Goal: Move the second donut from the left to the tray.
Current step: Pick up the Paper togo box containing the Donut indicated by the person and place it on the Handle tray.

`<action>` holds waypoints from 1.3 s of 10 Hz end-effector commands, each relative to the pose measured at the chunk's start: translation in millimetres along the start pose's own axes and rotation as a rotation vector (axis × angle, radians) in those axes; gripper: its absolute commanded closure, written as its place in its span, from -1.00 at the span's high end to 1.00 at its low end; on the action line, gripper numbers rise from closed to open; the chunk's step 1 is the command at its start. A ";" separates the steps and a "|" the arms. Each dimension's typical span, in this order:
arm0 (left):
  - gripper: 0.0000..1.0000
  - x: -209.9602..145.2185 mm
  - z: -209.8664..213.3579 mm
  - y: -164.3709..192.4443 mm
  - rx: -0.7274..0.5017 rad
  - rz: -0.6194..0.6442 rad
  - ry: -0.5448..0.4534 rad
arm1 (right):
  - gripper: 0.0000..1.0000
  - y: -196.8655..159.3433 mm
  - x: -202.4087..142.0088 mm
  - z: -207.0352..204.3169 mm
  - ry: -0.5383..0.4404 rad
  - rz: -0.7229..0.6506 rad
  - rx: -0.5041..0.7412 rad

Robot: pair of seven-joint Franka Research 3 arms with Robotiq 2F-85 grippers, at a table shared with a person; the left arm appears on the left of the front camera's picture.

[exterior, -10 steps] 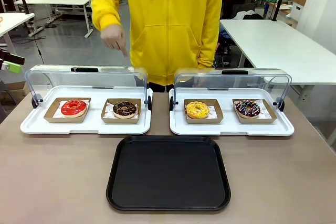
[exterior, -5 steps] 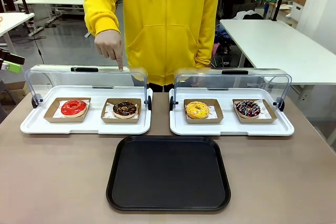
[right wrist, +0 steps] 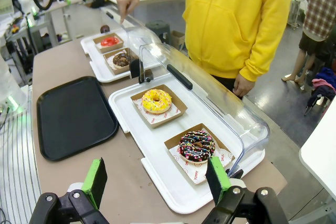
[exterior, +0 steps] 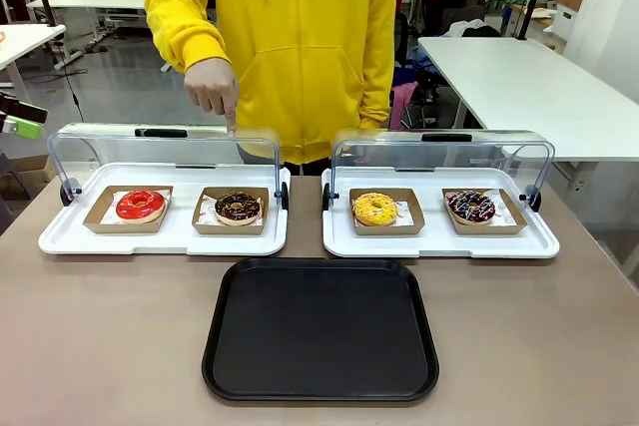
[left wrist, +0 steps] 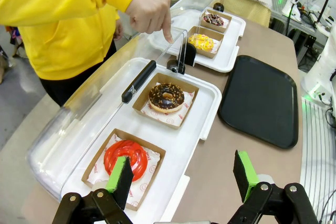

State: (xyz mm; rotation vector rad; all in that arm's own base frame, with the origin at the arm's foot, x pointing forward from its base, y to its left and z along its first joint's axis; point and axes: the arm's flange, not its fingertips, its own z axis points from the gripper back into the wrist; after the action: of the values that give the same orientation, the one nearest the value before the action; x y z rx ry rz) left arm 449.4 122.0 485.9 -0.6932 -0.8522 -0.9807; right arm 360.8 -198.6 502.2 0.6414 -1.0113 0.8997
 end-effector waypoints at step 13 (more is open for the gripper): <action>1.00 57.4 -56.6 -14.0 -0.022 -0.120 0.211 | 1.00 -1.6 2.4 0.1 -0.020 0.009 -0.001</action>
State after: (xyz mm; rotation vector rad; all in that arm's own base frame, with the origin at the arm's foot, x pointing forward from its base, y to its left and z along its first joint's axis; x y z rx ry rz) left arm 464.8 71.8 499.5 -0.6121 -0.7777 -1.0994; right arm 361.0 -198.3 502.0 0.6415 -1.0103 0.9002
